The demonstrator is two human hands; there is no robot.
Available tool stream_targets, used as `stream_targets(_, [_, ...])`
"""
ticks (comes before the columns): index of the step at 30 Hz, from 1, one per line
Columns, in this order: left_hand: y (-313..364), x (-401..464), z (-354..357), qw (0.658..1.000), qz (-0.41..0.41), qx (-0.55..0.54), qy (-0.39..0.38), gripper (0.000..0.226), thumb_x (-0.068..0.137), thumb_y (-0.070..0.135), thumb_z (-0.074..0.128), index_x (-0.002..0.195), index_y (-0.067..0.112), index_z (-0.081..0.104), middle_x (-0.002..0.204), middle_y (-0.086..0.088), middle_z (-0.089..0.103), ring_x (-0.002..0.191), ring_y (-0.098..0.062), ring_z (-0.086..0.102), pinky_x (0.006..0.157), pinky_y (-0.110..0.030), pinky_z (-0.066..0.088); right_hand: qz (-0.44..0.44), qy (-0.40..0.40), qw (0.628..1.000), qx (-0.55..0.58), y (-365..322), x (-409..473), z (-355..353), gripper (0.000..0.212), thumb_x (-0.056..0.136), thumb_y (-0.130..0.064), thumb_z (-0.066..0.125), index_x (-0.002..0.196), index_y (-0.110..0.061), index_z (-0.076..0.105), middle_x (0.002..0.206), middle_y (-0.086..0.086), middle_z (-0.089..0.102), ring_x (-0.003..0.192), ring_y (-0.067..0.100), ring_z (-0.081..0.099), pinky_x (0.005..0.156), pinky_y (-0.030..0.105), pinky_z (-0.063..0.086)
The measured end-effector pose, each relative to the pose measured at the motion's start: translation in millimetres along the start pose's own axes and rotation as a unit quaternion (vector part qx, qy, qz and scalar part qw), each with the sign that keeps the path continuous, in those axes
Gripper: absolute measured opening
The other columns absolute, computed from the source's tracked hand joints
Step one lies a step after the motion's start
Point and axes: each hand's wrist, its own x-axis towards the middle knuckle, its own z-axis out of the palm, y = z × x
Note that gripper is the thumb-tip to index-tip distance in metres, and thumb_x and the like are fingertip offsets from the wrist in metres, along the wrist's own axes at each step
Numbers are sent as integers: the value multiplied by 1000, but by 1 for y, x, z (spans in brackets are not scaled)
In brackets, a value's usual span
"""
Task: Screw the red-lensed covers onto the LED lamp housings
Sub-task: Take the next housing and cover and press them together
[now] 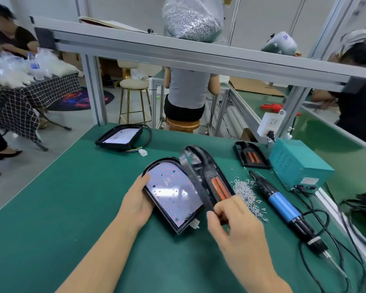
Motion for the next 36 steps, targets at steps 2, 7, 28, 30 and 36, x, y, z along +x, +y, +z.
stream_targets(2, [-1,-2,1,999,-16,-21,-23,39,98,31,45,128,8,57,122,-10,65,114,-26,59,98,-41,45,-52,-12,998,-43,-9,0,13,16,77,-12,67,66,-10,55,69,0,48,56,18,47,53,28,40])
stream_targets(7, [-3,-7,0,995,-26,-44,-82,54,100,47,32,129,9,58,125,-14,63,115,-28,61,99,-44,43,-94,-46,990,-96,-27,3,42,24,71,-11,76,64,-11,53,66,2,50,55,21,50,44,28,40])
stream_targets(28, [-3,-10,16,998,38,-33,-48,32,85,13,58,117,11,58,117,-14,66,93,-24,67,88,-43,53,-75,-135,968,-196,-24,-4,66,43,48,-32,96,53,-20,55,56,-4,53,40,14,51,35,21,31])
stream_targets(30, [-3,-8,16,999,42,-20,-21,22,92,8,53,113,11,60,109,-12,69,84,-21,70,76,-38,58,-74,-145,971,-172,-21,-5,65,39,53,-31,95,55,-20,57,58,-6,54,44,14,53,36,22,34])
stream_targets(36, [-5,-4,12,999,-2,-20,51,16,93,2,51,102,9,62,78,-8,74,63,-20,71,54,-35,58,11,-89,995,-37,4,-4,44,14,84,-19,70,97,-19,68,98,-6,57,90,16,57,75,26,47])
